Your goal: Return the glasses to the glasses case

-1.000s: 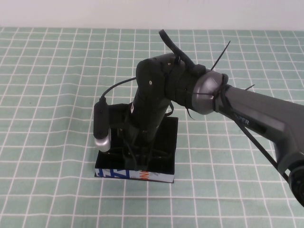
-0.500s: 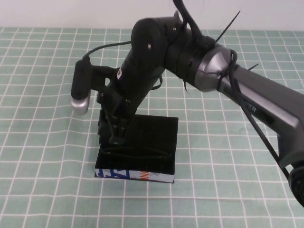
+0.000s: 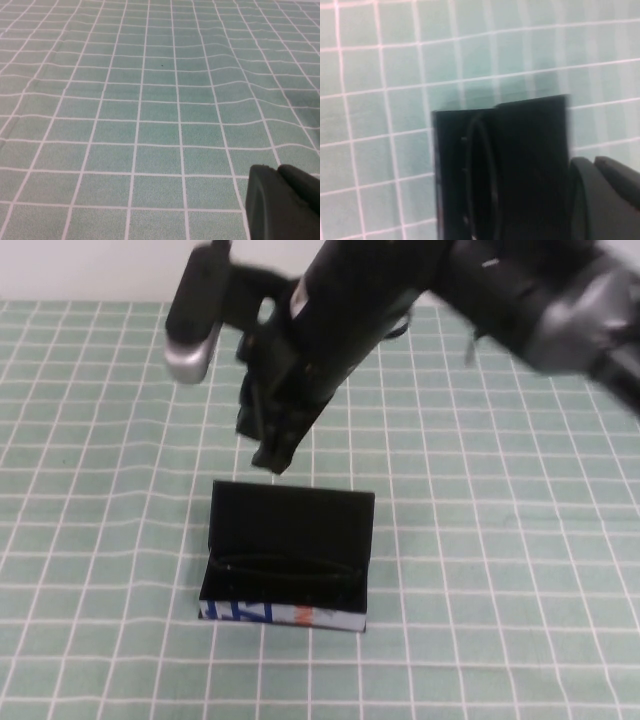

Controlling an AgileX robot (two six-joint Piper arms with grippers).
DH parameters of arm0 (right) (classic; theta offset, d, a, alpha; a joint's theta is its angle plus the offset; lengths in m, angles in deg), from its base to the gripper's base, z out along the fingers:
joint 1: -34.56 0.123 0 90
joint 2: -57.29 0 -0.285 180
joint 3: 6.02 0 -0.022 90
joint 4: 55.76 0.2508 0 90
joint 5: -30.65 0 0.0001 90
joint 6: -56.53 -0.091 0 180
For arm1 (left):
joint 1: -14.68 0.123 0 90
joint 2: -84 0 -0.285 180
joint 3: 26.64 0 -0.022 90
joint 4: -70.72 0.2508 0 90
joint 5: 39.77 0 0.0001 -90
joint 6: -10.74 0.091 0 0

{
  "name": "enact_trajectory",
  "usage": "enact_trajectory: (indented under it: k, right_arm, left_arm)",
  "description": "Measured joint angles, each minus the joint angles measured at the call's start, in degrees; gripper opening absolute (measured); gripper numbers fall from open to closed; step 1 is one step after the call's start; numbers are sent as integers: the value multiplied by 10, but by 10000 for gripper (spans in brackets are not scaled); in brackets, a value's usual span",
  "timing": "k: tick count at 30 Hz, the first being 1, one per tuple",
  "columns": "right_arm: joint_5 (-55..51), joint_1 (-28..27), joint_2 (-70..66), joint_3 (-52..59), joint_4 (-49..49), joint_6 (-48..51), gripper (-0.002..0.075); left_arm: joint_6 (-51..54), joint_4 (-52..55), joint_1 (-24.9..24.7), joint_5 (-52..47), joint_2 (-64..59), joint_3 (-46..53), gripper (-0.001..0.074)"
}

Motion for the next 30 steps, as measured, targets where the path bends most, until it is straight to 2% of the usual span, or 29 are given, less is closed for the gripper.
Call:
enact_trajectory:
  k: [4,10,16,22,30]
  right_arm:
    - [-4,0,57,0,-24,-38,-11]
    - [-8,0,143,-2,-79,-160,-11]
    - [-8,0,226,54,-98,-247,-11]
    - [6,0,340,206,-174,-345,-11]
    - [128,0,555,487,-251,-516,-11]
  left_arm:
    - [0,0,0,0,0,0,-4]
    - [0,0,0,0,0,0,-3]
    - [0,0,0,0,0,0,-3]
    - [0,0,0,0,0,0,-3]
    - [0,0,0,0,0,0,-3]
